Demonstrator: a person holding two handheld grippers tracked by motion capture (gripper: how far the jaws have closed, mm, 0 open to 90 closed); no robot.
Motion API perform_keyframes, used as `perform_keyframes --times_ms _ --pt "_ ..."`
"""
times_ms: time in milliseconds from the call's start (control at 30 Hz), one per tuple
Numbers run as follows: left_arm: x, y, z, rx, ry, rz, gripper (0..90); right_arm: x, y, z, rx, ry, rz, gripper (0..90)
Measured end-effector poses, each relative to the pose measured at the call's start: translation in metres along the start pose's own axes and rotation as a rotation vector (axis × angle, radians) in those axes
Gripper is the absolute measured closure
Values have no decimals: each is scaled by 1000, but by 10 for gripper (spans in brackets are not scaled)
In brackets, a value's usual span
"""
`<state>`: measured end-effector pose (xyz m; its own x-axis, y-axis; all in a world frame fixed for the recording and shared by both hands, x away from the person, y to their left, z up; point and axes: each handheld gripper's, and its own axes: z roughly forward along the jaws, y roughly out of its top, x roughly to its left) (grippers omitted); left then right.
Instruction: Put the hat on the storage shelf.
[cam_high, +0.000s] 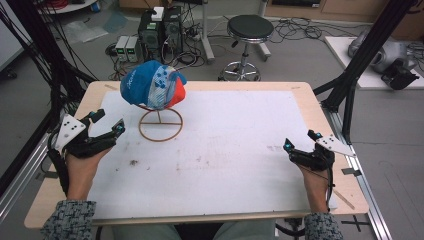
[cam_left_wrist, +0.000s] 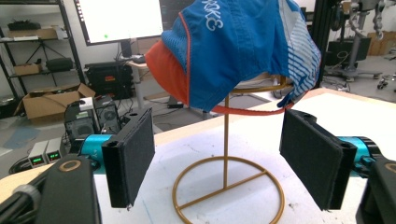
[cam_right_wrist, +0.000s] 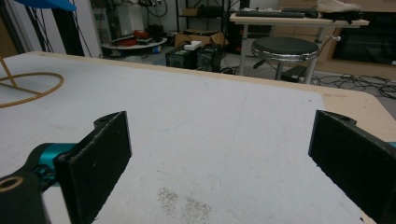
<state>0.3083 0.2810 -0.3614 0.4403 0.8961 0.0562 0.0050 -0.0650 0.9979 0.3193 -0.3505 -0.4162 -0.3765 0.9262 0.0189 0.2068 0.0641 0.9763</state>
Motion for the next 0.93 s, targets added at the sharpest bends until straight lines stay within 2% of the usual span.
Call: perform_keyframes --times_ms 500,933 --pt "-5 -6 2 20 -1 24 262 -1 0 -2 -3 1 7 49" --pt "-4 -8 2 26 -2 20 262 0 0 -2 -3 2 4 49"
